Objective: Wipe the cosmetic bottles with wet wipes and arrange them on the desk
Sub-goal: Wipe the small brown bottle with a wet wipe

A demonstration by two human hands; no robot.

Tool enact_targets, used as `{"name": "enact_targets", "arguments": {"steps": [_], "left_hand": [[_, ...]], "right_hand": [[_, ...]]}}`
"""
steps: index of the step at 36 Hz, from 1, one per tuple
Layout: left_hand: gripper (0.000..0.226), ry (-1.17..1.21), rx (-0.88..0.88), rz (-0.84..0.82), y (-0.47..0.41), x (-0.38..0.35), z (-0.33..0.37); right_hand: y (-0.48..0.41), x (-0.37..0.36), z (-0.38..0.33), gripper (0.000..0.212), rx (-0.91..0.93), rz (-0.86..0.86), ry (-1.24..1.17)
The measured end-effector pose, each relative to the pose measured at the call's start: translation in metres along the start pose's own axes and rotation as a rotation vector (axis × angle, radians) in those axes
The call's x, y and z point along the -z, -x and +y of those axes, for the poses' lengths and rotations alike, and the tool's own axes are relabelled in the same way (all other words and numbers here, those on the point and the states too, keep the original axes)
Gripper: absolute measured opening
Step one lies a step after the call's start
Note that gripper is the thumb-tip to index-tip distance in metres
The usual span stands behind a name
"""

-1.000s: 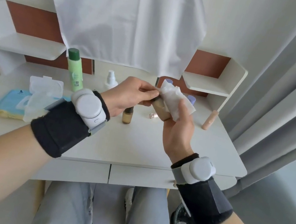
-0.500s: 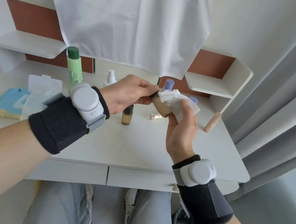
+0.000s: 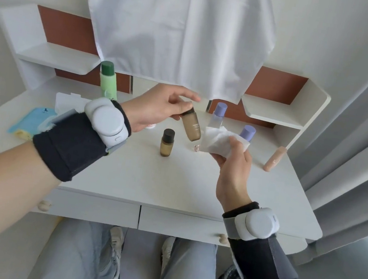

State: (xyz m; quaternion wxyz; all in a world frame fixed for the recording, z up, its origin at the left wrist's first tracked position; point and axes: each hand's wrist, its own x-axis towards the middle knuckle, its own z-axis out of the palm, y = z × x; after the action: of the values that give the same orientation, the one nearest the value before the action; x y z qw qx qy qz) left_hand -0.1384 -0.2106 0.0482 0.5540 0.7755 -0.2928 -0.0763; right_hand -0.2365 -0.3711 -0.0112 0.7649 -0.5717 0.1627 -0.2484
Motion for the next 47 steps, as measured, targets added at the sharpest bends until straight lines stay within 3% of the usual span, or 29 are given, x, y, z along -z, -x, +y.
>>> {"name": "enact_targets", "arguments": {"steps": [10, 15, 27, 30, 36, 42, 47], "left_hand": [[0.014, -0.088, -0.011, 0.011, 0.016, 0.017, 0.002], [0.017, -0.116, 0.019, -0.018, 0.022, 0.023, -0.002], [0.019, 0.008, 0.019, -0.091, 0.021, 0.026, -0.001], [0.025, 0.015, 0.057, -0.133, 0.02, 0.029, -0.005], [0.018, -0.122, 0.04, -0.08, 0.016, 0.025, -0.011], [0.017, -0.304, -0.031, 0.007, 0.011, 0.02, -0.014], [0.018, -0.385, -0.066, -0.008, 0.009, 0.021, -0.02]], "right_hand": [[-0.01, -0.006, 0.007, 0.016, -0.37, -0.083, -0.195], [-0.01, -0.011, 0.015, 0.04, -0.48, -0.178, -0.246], [0.003, -0.019, 0.02, 0.036, -0.536, -0.37, -0.272], [0.005, -0.016, 0.02, 0.02, -0.558, -0.474, -0.332], [0.008, -0.012, 0.025, 0.047, -0.531, -0.685, -0.293], [0.011, -0.016, 0.026, 0.043, -0.557, -0.699, -0.217], [0.009, -0.016, 0.029, 0.036, -0.564, -0.598, -0.175]]}}
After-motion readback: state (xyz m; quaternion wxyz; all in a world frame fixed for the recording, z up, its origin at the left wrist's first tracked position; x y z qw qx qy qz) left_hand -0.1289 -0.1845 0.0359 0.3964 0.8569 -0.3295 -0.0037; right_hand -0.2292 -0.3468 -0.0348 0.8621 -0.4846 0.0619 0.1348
